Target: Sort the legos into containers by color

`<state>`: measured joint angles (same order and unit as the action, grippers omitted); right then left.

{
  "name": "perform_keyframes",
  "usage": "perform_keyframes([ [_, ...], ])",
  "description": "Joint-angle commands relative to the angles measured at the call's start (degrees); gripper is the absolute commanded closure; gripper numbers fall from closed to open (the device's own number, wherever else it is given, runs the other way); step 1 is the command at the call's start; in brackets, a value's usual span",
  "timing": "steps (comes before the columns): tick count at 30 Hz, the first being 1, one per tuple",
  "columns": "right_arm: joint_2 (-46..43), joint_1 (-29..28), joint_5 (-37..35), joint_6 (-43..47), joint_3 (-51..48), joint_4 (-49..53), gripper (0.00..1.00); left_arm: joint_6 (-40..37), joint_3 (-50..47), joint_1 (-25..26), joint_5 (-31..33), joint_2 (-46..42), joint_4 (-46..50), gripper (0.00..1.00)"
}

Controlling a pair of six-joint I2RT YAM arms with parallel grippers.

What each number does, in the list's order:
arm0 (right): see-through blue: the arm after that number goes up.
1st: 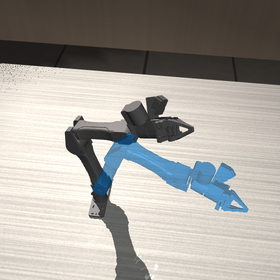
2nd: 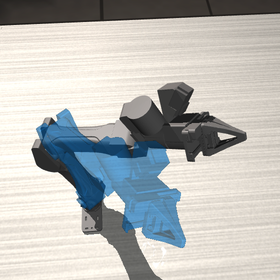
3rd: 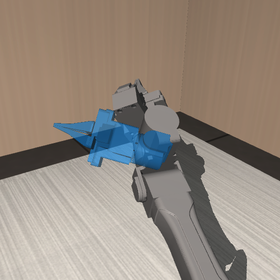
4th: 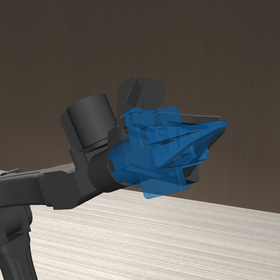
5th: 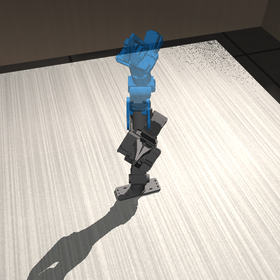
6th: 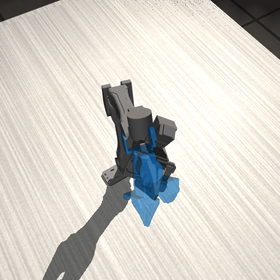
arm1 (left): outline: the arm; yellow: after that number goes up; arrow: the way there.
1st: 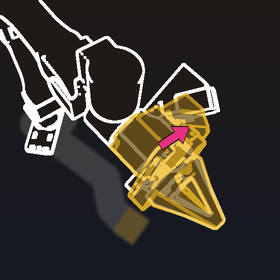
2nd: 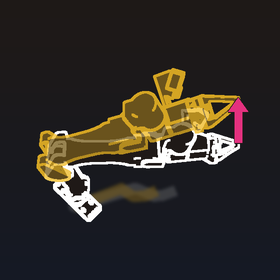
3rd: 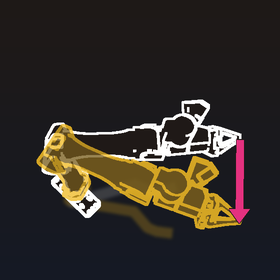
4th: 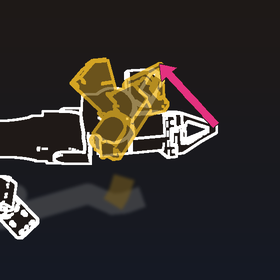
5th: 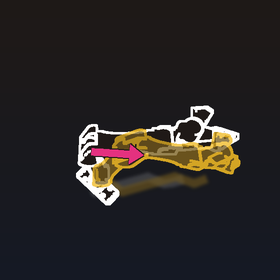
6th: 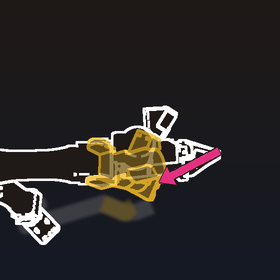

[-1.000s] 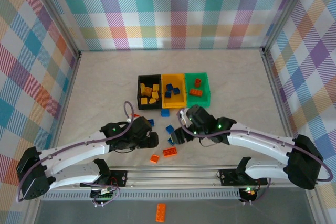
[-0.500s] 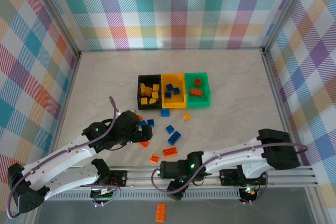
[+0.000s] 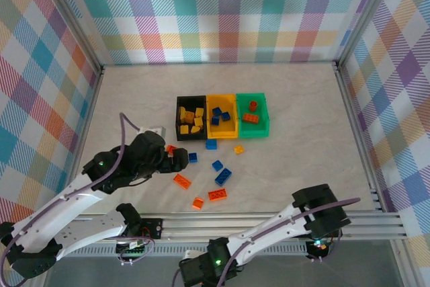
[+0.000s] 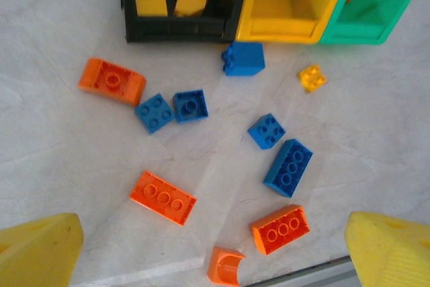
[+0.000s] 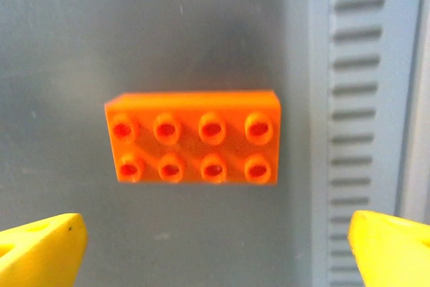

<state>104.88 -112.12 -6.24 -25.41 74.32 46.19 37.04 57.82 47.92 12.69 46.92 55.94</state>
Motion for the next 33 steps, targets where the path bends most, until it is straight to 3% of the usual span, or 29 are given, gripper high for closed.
perform_keyframes([
  [1,5.0,-1.3,-4.5,4.3,5.3,4.6,0.00,-2.8,4.4,-0.9,4.5,-1.7,7.1,0.00],
  [13,11.8,-1.3,-7.2,6.4,4.2,-2.1,0.04,-2.4,6.6,-1.0,5.4,-4.0,11.6,0.00],
  [17,11.9,-1.3,-7.2,6.4,2.8,-3.4,0.19,-2.2,5.5,-1.0,5.5,-4.4,11.5,0.00],
  [21,10.8,-0.9,-6.8,6.1,0.8,-5.3,0.28,-2.2,5.6,-1.0,5.2,-3.6,11.5,0.00],
  [28,8.7,0.0,-8.1,4.7,-2.8,-8.4,0.41,-2.1,5.4,-1.0,4.8,-3.1,10.7,0.00],
  [33,3.0,2.3,-15.1,1.3,-8.1,-10.0,0.43,-1.8,4.5,-1.0,4.6,-2.9,9.4,0.00],
])
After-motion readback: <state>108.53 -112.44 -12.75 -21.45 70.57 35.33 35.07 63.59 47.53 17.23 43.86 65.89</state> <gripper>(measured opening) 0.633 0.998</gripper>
